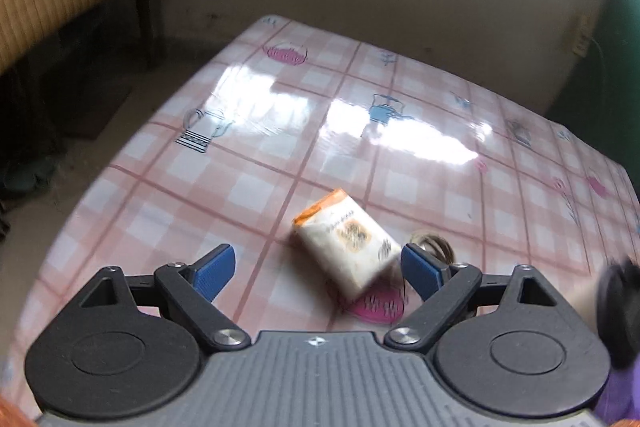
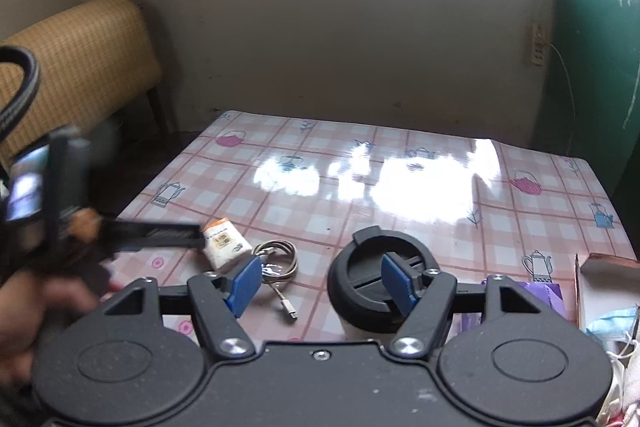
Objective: Organize soft objects
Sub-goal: 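Grasp the white tissue pack with the left tool while the right tool approaches the coiled cable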
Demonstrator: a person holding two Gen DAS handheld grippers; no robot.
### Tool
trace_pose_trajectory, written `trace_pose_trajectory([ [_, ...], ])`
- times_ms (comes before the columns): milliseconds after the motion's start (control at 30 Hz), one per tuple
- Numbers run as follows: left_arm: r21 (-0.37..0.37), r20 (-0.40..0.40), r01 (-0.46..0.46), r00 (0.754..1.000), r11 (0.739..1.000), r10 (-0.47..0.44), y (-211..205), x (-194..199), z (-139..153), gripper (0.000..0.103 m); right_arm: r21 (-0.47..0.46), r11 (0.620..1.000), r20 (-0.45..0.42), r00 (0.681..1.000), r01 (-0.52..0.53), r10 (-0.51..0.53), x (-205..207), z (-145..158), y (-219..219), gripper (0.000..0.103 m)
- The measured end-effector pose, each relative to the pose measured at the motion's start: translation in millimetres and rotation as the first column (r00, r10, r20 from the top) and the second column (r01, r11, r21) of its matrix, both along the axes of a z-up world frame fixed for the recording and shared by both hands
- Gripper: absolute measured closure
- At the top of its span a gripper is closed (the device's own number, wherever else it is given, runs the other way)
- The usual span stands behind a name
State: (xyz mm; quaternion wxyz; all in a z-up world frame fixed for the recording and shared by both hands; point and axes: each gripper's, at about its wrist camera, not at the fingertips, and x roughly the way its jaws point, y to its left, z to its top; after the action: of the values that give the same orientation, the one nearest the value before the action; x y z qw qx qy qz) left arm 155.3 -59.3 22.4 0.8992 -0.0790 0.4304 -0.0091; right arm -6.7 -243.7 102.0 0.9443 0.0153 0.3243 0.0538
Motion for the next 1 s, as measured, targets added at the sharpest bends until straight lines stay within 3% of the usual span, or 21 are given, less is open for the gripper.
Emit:
trace_pose_trajectory([
  [200,0.028,-0.045,-0.024,0.999,0.999,0.025,-15,41,-23,0.01,-0.02,0.998,0.018,0.998,-0.053,0.054,-2,-4,13,0.024],
  [333,0.064,-0.071,0.013,0.997,0.998,-0.008,-20,49,-38,0.01,-0.023,0.996,0.022,0.996,-0.081,0.082,-1,-8,22,0.024],
  [467,0.086,-0.021,0.098,0.995,0.991,-0.096,-16,37,-44,0.008,-0.002,0.995,-0.003,0.995,-0.101,0.101,2,-20,31,0.024],
  [700,0.103,-0.021,0.228,0.974,0.968,-0.227,21,13,-38,0.01,-0.009,0.991,-0.044,0.99,-0.131,0.13,0,-41,45,0.024],
  [900,0.087,0.015,0.237,0.971,0.968,-0.239,21,4,-36,0.006,0.011,0.993,-0.056,0.992,-0.114,0.114,8,-55,57,0.024],
  [1000,0.137,0.004,0.247,0.968,0.959,-0.25,4,2,-48,0.01,0.006,0.995,-0.056,0.994,-0.096,0.097,11,-64,63,0.024],
])
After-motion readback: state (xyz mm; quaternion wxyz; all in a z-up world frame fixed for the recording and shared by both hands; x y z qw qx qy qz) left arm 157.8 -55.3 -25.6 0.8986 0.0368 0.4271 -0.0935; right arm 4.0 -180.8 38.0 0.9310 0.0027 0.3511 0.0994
